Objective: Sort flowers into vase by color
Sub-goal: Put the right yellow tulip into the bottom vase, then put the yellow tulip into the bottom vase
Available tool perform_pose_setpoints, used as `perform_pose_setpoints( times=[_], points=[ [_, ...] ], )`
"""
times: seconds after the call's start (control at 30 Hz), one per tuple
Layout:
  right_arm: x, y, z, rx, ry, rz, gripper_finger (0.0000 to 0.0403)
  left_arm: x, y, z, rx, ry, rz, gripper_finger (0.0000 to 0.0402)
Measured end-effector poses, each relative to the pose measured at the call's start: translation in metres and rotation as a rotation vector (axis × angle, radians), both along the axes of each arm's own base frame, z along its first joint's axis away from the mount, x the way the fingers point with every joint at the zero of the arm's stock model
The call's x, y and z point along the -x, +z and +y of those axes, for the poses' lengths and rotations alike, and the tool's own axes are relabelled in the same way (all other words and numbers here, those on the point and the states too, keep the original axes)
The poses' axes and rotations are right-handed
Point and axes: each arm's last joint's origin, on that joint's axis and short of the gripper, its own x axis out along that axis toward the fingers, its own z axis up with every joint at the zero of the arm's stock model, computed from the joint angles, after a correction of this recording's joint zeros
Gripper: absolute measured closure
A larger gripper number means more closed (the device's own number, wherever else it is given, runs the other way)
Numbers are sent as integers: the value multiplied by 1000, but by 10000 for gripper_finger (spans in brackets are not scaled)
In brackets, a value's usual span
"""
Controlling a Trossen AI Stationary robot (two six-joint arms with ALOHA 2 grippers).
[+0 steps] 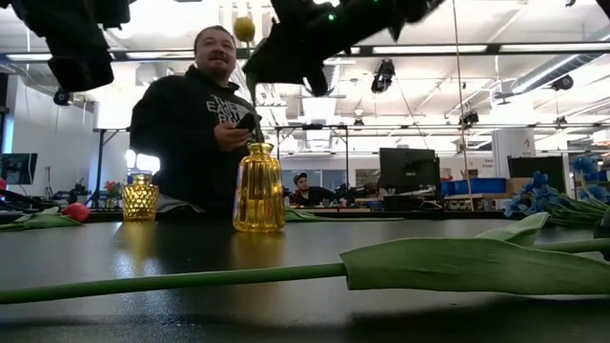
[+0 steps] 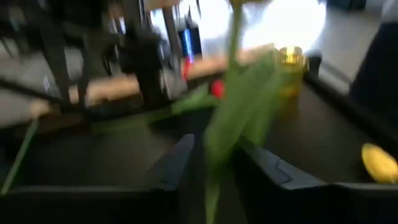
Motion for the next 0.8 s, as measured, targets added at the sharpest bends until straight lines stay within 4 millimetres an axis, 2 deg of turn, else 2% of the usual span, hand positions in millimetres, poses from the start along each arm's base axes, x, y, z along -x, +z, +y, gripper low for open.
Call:
perform_pose_setpoints(
  times=[0.17, 0.37, 0.63, 0.8],
  points=[
    [5, 13, 2, 22, 26, 216, 209, 6, 2, 2, -21, 28, -16, 359],
    [7, 31, 5, -28, 117, 265, 148, 13, 4, 4, -53, 57, -41, 359],
    [8, 40, 6, -56, 156, 271, 114, 20, 8, 6, -62, 83, -86, 359],
    [15, 42, 7, -68, 154, 355, 108, 24, 8, 8, -67, 99, -86, 359]
  ],
)
